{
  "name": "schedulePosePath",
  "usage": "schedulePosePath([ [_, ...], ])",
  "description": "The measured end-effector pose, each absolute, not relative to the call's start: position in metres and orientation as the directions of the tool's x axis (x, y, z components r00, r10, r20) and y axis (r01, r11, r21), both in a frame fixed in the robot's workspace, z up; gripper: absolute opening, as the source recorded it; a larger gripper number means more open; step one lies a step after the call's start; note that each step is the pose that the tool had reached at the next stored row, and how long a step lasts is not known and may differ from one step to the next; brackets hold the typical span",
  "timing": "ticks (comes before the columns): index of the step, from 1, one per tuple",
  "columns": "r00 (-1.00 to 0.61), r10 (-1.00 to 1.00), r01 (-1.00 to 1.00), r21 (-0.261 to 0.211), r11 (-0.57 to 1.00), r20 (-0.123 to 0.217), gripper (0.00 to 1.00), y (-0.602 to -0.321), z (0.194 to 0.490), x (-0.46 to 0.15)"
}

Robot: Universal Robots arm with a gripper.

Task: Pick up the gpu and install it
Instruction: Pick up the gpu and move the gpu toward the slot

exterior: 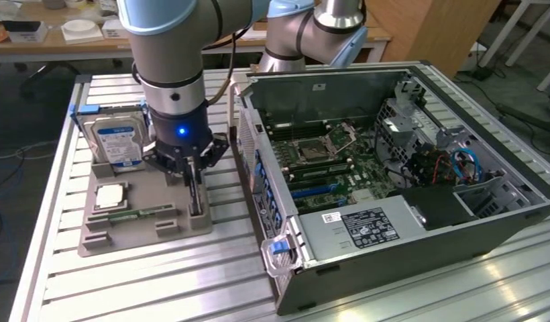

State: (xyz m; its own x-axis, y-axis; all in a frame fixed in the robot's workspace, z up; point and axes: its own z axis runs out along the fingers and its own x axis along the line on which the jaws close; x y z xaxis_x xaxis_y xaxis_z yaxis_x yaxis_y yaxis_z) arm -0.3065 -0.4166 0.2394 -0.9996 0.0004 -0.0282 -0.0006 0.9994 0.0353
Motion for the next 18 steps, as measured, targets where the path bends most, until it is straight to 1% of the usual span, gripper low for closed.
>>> schedulePosePath([
  [18, -1.0, 0.001, 0.0, 0.036, 0.999, -0.028, 0.25, -0.417, 0.302, -0.307],
])
